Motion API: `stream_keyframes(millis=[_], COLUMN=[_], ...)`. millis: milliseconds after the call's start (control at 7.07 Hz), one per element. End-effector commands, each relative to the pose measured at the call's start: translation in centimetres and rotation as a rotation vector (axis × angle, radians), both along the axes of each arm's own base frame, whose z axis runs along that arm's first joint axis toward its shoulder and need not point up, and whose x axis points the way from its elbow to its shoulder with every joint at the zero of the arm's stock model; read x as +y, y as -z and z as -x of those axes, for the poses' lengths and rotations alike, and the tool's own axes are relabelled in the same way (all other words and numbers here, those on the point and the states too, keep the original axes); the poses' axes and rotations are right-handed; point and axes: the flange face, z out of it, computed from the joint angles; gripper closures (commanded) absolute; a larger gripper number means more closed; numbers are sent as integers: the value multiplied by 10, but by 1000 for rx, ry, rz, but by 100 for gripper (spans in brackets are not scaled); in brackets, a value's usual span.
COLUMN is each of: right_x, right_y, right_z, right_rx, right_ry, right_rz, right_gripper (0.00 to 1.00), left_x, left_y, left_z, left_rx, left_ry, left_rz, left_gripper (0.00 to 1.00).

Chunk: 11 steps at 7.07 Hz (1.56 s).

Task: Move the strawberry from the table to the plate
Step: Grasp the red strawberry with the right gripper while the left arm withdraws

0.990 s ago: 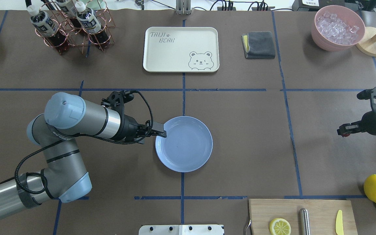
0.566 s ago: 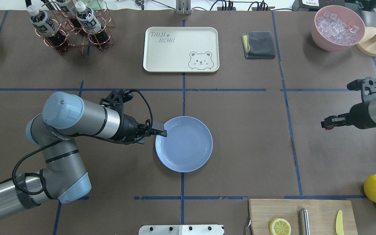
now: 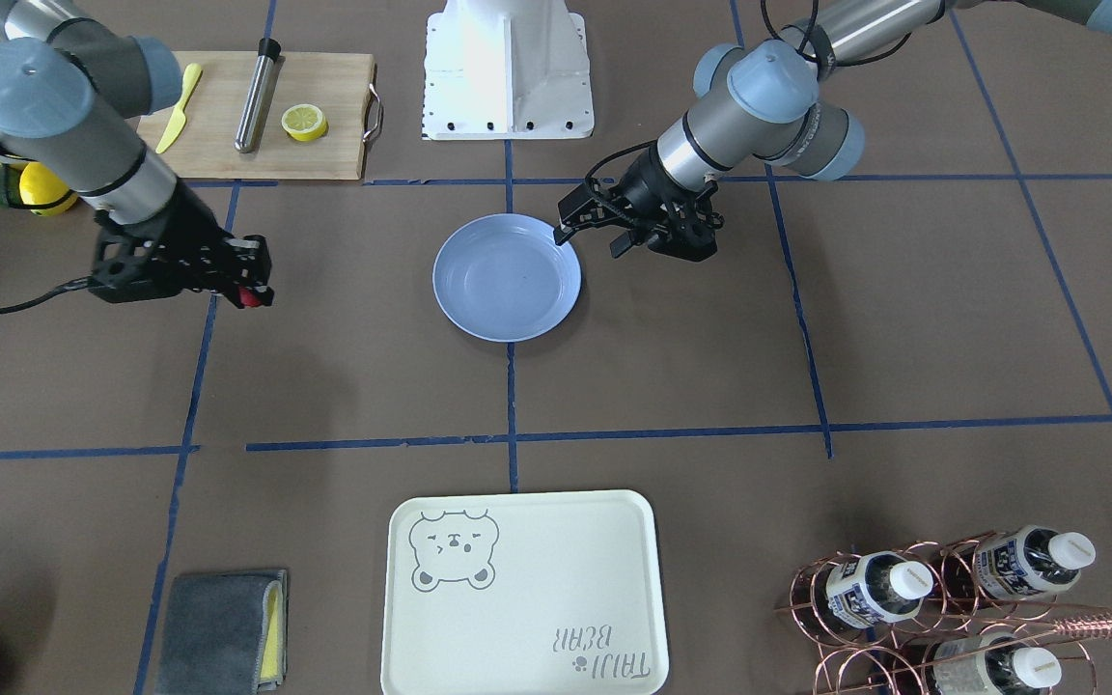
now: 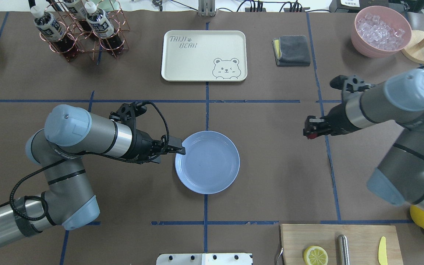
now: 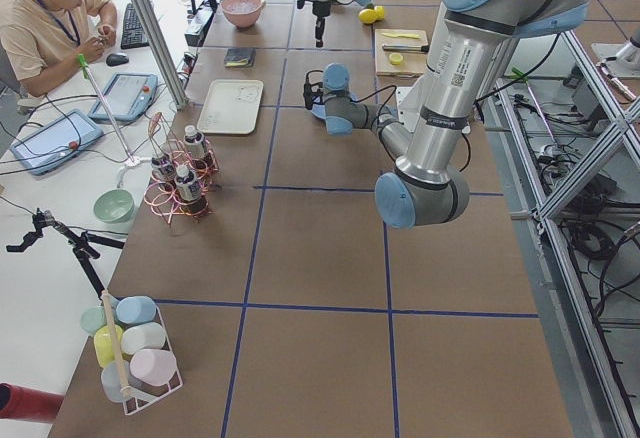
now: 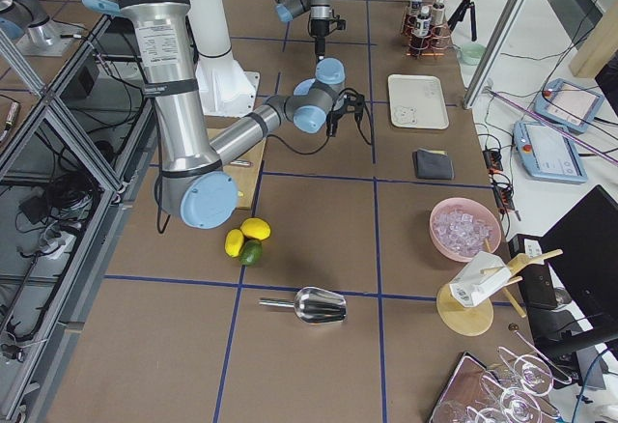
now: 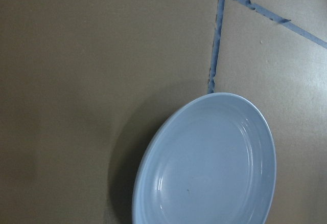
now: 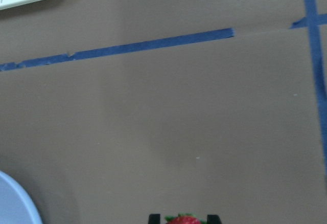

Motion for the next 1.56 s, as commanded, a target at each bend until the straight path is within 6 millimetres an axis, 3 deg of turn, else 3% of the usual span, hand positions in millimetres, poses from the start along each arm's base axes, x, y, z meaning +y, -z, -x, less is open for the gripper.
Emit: stream_keyframes(millis=[0, 141, 424, 566, 707, 848, 1131, 1414], right_x=[25, 24, 23, 40, 61, 67, 63, 63], right_y=[96, 121, 149, 142, 142, 130, 123, 127], right_z=[87, 118, 181, 201, 217, 225, 233, 235], right_rx=[7, 10, 25, 49, 57, 84, 110, 124], right_ry=[-81, -108, -193, -188, -172, -175, -177, -178], right_rz=[100, 127, 198, 183, 168, 162, 167, 171], right_gripper=[100, 100, 100, 100, 100, 100, 100, 100], left_x=[-5, -10, -29, -10, -3, -5, -5, -5], left_y=[3, -10, -22, -50, -65, -68, -68, -68], left_z=[6, 35, 104, 142, 160, 161, 162, 161], left_rx=[6, -2, -7, -48, -70, -77, -76, -78], left_ry=[12, 41, 116, 114, 122, 126, 132, 132], left_rz=[-5, -6, -43, -98, -104, -100, -103, -102], left_gripper=[0, 0, 0, 0, 0, 0, 0, 0])
